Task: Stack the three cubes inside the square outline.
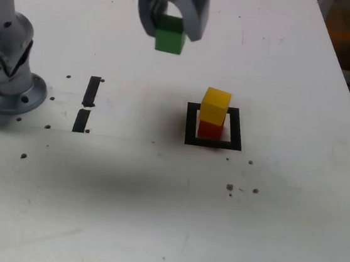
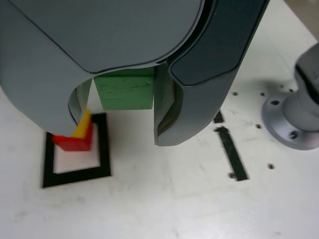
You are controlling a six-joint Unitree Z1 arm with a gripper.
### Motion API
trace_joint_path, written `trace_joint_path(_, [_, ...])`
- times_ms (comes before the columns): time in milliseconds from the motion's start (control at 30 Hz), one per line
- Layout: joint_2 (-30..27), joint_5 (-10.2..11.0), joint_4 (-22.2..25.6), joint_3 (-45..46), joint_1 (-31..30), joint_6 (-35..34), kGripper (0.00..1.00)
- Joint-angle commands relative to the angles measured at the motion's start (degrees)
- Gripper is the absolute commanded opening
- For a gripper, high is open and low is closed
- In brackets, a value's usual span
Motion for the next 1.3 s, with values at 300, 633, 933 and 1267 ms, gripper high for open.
trace_joint_path(300, [6.77, -4.65, -0.09, -6.82, -1.18, 0.06, 0.08])
trace_joint_path(633, [10.0, -5.85, -1.96, -5.34, -1.52, 0.02, 0.11])
trace_joint_path(933, [11.61, -6.78, -4.95, -3.57, -2.22, -0.02, 0.11])
trace_joint_path(1267, [12.63, -6.95, -6.29, -2.88, -2.61, -0.02, 0.25])
